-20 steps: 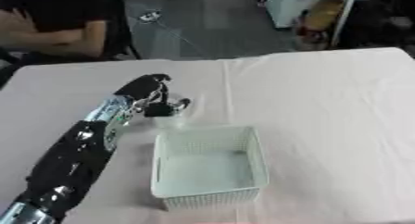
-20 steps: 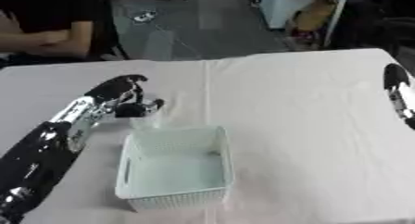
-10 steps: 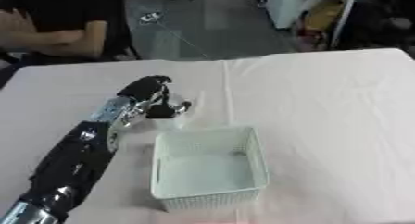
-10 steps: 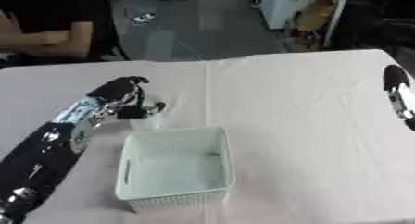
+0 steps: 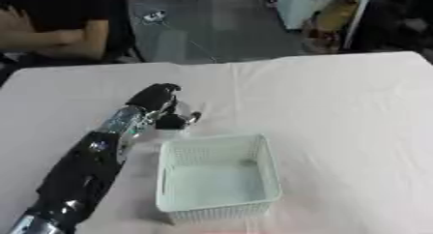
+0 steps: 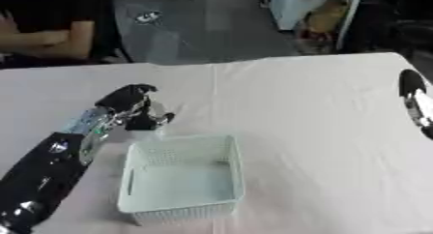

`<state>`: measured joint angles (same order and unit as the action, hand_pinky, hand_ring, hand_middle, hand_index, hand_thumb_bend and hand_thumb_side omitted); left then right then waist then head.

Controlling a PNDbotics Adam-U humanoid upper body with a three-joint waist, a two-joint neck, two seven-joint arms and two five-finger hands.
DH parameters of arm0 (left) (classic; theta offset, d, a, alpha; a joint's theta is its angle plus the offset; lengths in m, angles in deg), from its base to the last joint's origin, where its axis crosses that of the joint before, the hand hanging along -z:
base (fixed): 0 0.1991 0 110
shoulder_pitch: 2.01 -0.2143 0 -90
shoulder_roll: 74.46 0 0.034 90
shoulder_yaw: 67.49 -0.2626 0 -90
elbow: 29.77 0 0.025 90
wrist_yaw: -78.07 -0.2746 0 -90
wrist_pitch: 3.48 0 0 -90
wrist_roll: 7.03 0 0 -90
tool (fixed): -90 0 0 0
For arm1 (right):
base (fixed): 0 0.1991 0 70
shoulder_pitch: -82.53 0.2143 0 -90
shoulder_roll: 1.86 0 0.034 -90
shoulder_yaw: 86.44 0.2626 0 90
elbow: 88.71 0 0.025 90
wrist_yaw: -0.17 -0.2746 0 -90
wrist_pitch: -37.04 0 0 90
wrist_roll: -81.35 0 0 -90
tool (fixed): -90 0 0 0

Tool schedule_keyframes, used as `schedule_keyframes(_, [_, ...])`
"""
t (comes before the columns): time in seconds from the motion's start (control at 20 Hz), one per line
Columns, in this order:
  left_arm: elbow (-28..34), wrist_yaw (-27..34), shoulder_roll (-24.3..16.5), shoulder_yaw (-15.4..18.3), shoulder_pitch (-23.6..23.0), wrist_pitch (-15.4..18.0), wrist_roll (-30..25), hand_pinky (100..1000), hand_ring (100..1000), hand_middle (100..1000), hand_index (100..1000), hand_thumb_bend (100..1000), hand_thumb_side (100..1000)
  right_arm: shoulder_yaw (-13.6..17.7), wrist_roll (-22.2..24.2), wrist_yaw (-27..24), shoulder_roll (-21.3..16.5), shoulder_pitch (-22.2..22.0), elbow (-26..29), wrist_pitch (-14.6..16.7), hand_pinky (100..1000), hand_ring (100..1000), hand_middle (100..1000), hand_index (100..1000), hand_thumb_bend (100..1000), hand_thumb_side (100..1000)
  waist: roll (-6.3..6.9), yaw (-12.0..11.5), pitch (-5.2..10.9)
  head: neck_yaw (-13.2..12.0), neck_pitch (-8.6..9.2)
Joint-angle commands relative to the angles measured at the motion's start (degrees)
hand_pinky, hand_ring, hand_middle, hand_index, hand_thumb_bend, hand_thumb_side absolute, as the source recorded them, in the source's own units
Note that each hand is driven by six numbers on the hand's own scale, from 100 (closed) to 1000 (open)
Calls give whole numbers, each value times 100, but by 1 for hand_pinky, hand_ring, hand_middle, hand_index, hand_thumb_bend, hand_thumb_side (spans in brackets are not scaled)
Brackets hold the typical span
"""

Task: Pick up objects on the table and place them in the box.

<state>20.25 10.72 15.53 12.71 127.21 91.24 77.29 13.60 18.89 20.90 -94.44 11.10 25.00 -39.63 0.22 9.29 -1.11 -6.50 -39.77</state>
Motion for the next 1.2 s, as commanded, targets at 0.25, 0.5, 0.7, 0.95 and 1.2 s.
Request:
schedule_keyframes(0.25, [-39,-58,-59,123,216,-55,204,990,994,937,473,883,1000,14,0,-33,-33,93,88,9,892,918,906,940,100,647,-24,3,51,13,107])
schedule_keyframes(0.5, [-72,-87,4,142,325,-111,335,989,993,937,489,879,1000,12,3,-36,-25,94,88,8,892,918,907,940,100,647,-29,11,48,20,146])
schedule_keyframes(0.7, [34,-28,-9,124,389,-89,364,988,991,936,485,876,1000,14,6,-29,-21,79,88,0,892,918,907,940,100,648,-25,6,60,5,119])
schedule_keyframes(0.95, [107,12,-32,93,471,-96,266,987,990,932,483,880,1000,11,7,-30,-21,73,88,1,891,918,907,940,100,647,-24,9,81,-2,135])
schedule_keyframes(1.2, [-128,-127,54,58,396,-41,43,984,993,935,483,892,1000,10,10,-35,-8,97,88,3,891,918,907,940,100,648,-23,19,57,0,150])
